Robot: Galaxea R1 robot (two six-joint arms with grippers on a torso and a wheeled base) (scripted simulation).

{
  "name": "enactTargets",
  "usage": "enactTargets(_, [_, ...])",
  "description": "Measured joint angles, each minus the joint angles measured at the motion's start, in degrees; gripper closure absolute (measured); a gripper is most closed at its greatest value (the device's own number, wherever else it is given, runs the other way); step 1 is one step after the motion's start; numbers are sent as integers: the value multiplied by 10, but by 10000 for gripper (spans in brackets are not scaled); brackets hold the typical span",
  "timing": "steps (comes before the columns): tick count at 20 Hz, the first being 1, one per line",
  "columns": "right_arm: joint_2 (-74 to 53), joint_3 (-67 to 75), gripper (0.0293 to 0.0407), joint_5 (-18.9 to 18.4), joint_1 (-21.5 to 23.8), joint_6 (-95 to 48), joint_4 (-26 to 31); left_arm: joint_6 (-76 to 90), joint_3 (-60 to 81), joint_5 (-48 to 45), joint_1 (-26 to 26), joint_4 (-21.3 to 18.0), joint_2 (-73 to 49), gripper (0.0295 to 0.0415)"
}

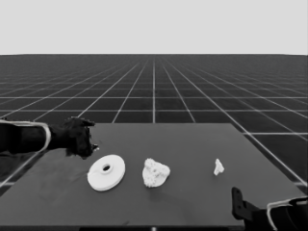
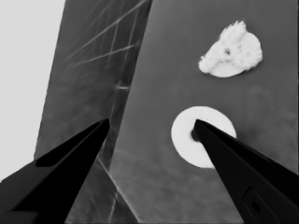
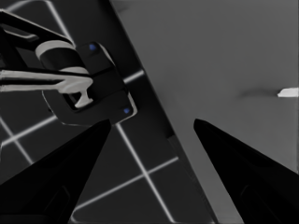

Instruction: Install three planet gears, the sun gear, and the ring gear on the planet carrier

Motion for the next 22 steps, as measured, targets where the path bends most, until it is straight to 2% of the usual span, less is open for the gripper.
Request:
enactTargets(1, [-1, 1, 315, 0, 0, -1, -1, -279, -83, 240, -6, -92, 120, 303])
enactTargets(2, [-2, 2, 315, 0, -1, -1, -1, -421, -200, 295, -1, -232, 191, 308])
enactTargets(3, [-2, 2, 315, 1, -1, -1, -1, -477, -298, 295, 9, -318, 225, 316])
enactTargets(4, [-2, 2, 315, 1, -1, -2, -1, -499, -366, 292, 17, -367, 245, 322])
enactTargets(6, [-2, 2, 315, 1, -1, -2, -1, -510, -441, 292, 26, -413, 266, 325])
enactTargets(9, [-2, 2, 315, 1, -1, -2, -1, -510, -480, 294, 31, -431, 277, 326])
enactTargets(10, [-2, 2, 315, 1, -1, -2, -1, -516, -467, 243, 111, -349, 271, 326])
enactTargets(11, [-2, 2, 315, 1, -1, -2, -1, -512, -481, 214, 183, -298, 277, 326])
enactTargets(13, [-2, 2, 315, 1, -1, -2, -1, -496, -524, 182, 243, -256, 295, 326])
enactTargets(19, [-2, 2, 315, 1, -1, -2, -1, -484, -555, 164, 267, -239, 308, 326])
enactTargets(20, [-2, 2, 315, 1, -1, -2, -1, -484, -555, 164, 268, -239, 308, 361])
enactTargets(22, [-2, 2, 315, 1, -1, -2, -1, -484, -556, 164, 267, -239, 308, 362])
